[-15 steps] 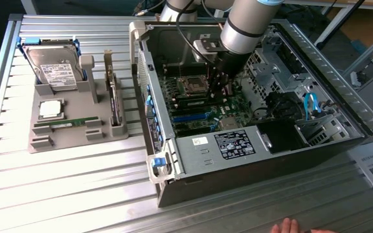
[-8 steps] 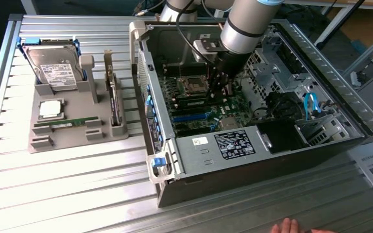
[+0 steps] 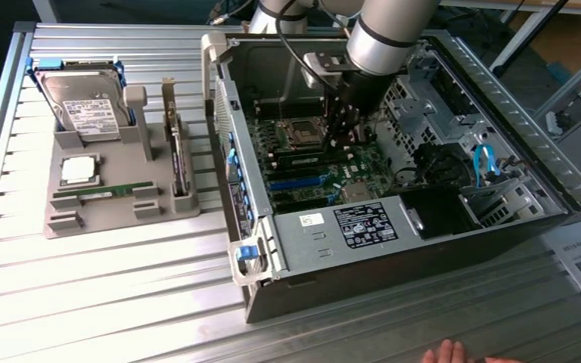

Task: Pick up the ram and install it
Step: 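Insert the ram into the slot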

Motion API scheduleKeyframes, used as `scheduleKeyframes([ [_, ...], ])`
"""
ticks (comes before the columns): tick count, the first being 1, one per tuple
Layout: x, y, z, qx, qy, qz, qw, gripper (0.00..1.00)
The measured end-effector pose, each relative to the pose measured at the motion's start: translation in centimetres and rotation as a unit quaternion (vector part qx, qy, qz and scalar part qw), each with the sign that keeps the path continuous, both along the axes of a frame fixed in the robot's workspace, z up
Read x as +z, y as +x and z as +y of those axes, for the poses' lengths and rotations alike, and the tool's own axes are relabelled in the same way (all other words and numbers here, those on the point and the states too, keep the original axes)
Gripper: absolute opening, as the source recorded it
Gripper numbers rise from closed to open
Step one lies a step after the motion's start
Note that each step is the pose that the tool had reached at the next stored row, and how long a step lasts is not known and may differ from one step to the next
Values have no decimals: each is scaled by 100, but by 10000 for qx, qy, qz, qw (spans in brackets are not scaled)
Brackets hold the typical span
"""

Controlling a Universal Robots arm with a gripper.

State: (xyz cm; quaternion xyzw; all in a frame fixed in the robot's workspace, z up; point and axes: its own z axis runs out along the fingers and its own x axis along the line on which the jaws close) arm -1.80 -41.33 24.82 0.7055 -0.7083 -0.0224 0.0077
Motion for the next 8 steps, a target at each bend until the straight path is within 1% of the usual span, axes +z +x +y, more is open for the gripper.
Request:
scheduleKeyframes([
  [6,144,0,0,0,0,0,10000,19],
  [8,289,0,0,0,0,0,10000,19],
])
